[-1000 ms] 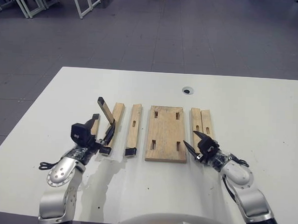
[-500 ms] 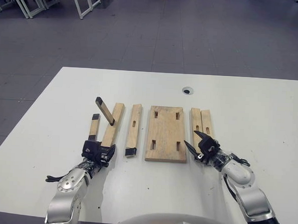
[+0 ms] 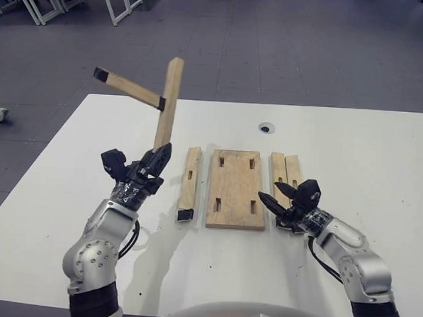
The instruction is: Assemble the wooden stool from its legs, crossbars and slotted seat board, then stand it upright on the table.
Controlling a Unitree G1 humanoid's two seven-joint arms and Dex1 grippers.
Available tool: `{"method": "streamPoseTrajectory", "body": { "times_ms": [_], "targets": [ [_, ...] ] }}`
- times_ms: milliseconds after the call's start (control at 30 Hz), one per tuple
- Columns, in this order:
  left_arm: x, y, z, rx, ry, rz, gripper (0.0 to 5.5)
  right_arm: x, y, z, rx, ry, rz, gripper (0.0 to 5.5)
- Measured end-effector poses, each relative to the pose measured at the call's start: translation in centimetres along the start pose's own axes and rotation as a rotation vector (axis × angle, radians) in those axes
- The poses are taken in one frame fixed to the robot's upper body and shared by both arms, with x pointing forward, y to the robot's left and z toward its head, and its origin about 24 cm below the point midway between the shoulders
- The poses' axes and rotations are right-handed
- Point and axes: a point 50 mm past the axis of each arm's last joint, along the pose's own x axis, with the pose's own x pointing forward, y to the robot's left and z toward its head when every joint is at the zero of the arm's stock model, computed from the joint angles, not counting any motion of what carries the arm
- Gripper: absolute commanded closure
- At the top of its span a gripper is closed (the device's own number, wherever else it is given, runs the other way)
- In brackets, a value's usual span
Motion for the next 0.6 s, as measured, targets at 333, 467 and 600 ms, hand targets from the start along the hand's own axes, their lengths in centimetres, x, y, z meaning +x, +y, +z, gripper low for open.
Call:
{"method": "streamPoseTrajectory", "body": {
  "times_ms": [333,467,600],
  "targets": [
    [-1.0,-3.6,-1.3,-0.059,0.460,-0.449,3.43,-0.6,1.2,3.1,0.484,-0.080,0.446,0.44],
    [-1.4,-3.9,-1.9,-0.093,0.500,-0.516,3.43,0.6,1.7,4.3,0.522,-0.115,0.593,0.44],
    [-2.0,-4.0,-2.1,-0.114,0.530,-0.544,3.43,1.9,2.5,5.5,0.539,-0.128,0.733,0.44]
  ]
}}
